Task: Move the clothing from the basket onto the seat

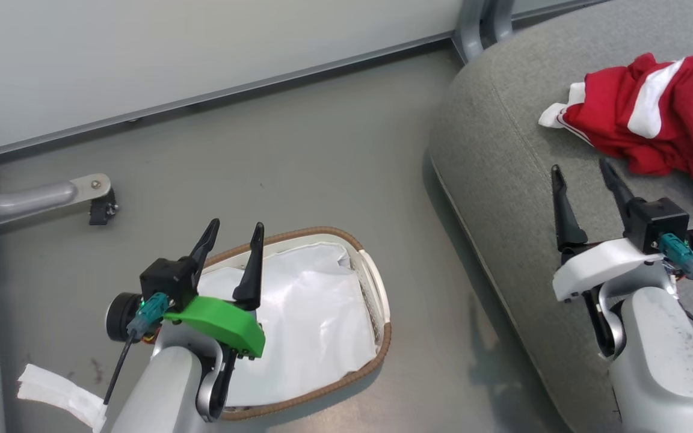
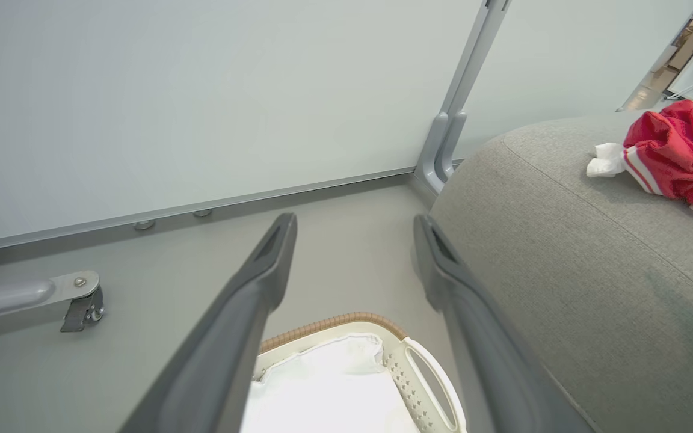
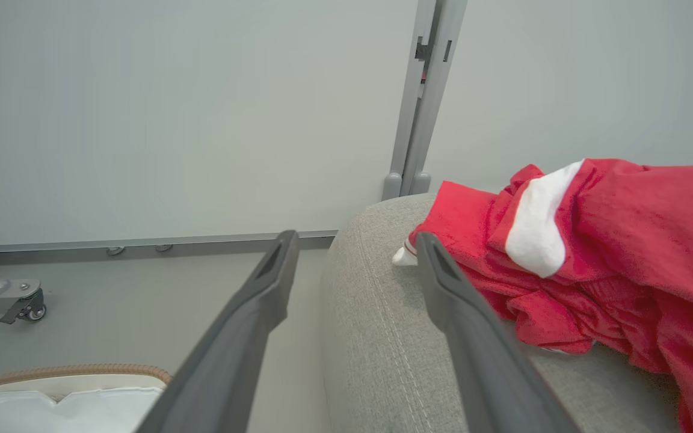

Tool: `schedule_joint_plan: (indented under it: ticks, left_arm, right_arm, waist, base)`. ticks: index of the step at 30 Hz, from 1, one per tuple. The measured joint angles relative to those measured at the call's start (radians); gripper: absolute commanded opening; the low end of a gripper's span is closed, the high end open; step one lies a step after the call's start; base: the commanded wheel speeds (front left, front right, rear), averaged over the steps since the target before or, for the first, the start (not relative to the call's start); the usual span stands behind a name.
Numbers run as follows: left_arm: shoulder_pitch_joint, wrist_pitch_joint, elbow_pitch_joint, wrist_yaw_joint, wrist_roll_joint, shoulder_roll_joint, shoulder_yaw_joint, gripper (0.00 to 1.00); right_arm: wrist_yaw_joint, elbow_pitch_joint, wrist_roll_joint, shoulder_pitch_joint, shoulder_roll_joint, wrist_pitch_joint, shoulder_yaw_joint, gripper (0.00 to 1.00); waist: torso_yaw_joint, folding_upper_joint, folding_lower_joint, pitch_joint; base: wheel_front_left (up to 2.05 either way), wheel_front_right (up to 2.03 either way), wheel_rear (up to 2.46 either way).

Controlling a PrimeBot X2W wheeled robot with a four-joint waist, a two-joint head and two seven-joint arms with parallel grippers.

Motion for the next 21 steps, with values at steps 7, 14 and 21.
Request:
schedule_joint_plan:
  ticks: [7, 14, 21]
  left_arm:
    - [0.078, 0.000, 0.002, 0.000, 0.064, -0.015, 0.152, 1.00]
    - [0.173, 0.000, -0.013, -0.001, 0.117, -0.027, 0.267, 1.00]
    - [0.265, 0.000, -0.053, -0.003, 0.145, -0.036, 0.343, 1.00]
  right_arm:
    - [0.000, 0.018, 0.026, 0.028, 0.021, 0.000, 0.069, 1.00]
    - [0.000, 0.029, 0.045, 0.090, 0.029, 0.000, 0.083, 1.00]
    - [0.000, 0.031, 0.080, 0.157, 0.030, 0.000, 0.100, 1.00]
  waist:
    - [0.058, 0.0000, 0.0000, -0.061]
    - [0.103, 0.0000, 0.0000, -0.123]
    - [0.143, 0.0000, -0.0001, -0.165]
  base:
    - [0.00, 0.00, 0.00]
    - [0.00, 0.00, 0.00]
    - [0.00, 0.00, 0.00]
